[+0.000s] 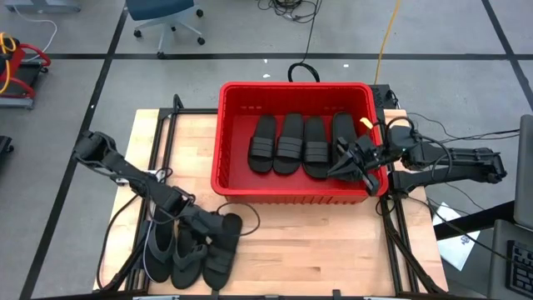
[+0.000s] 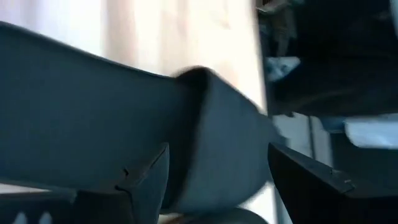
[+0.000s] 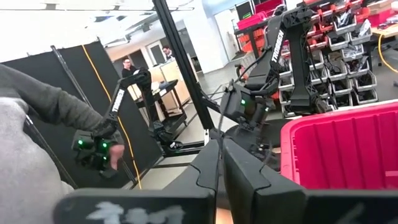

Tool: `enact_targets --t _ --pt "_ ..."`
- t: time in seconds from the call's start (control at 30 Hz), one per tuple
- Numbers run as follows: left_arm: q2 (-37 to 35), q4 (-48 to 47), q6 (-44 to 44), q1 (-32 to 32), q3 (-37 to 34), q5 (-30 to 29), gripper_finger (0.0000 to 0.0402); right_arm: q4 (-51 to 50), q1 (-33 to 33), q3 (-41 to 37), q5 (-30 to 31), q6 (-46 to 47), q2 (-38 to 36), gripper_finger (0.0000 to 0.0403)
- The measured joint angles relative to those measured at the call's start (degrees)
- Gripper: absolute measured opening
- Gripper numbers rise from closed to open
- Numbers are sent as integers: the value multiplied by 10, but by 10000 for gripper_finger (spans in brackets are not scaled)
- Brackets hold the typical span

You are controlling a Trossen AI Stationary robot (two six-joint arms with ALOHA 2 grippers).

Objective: Pick and place slides into bin
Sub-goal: Put the black slide on top of the other black slide into the red bin

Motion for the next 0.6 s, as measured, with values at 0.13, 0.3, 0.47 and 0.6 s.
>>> enact_targets --t 0.13,0.3,0.47,0.6 --pt "2 0 18 1 -11 -25 269 1 0 0 15 12 0 13" --pt "31 10 42 0 -12 -28 269 1 0 0 30 13 0 13" --pt "78 72 40 -11 -11 -10 269 1 0 0 30 14 0 13" --pt "106 118 28 -11 -11 13 269 1 0 0 30 15 0 13"
